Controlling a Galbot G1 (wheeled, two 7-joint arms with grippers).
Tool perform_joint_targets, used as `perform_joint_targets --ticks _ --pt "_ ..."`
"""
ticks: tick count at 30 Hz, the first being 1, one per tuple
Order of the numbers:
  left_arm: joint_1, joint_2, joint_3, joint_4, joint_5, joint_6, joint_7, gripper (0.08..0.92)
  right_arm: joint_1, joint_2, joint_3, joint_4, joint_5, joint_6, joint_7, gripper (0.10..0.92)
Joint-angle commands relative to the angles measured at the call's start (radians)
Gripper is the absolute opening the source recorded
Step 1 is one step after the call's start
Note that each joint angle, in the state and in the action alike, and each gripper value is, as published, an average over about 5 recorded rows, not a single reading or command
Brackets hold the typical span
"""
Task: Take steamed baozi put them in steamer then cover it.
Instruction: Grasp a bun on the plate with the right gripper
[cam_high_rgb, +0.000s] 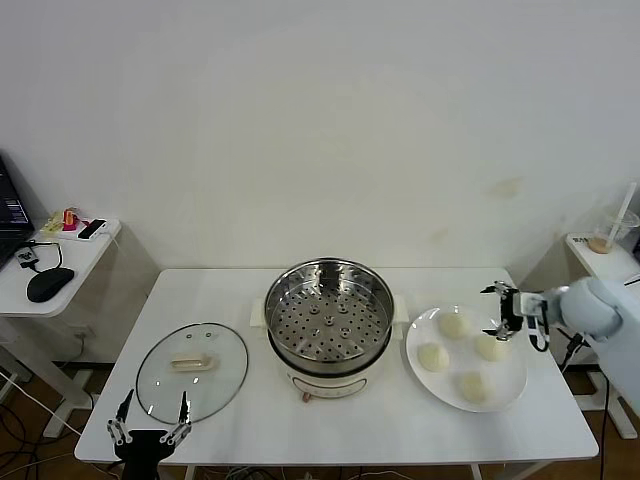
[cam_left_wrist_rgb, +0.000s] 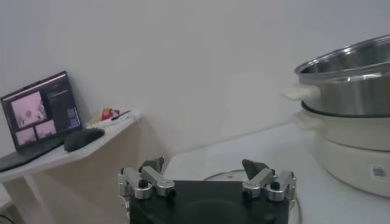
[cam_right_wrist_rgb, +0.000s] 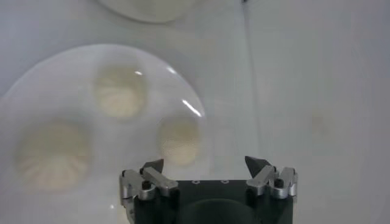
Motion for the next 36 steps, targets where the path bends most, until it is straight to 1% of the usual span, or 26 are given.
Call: perform_joint_targets --ticks 1,6,12,25,31,34,36 --pt "0.001 -0.001 -0.015 0.000 0.005 0.001 0.001 0.823 0.254 0.160 -0.254 -0.308 -0.047 0.048 -0.123 0.823" --pt "-0.003 0.001 -0.027 0.005 -0.001 0.000 0.002 0.823 0.240 0.228 -0.235 -0.379 -0.066 0.050 -0.084 0.823" --pt "-0.006 0.004 -0.036 0.009 -0.007 0.000 0.003 0.823 0.234 0.271 -0.234 -0.433 -0.101 0.051 -0.062 0.823" --pt "-0.014 0.003 -0.045 0.009 -0.008 -0.001 0.003 0.823 0.216 0.306 -0.229 -0.468 -0.141 0.048 -0.036 0.817" --pt "-0.012 0.000 -0.044 0.005 -0.005 -0.002 0.002 0.823 0.213 0.316 -0.226 -0.476 -0.142 0.044 -0.029 0.776" --pt "-0.011 0.000 -0.045 0.002 -0.004 -0.002 0.002 0.823 0.209 0.315 -0.226 -0.472 -0.142 0.043 -0.031 0.720" --pt "-0.010 0.000 -0.044 0.000 -0.004 -0.002 0.001 0.823 0.207 0.311 -0.227 -0.468 -0.142 0.042 -0.032 0.666"
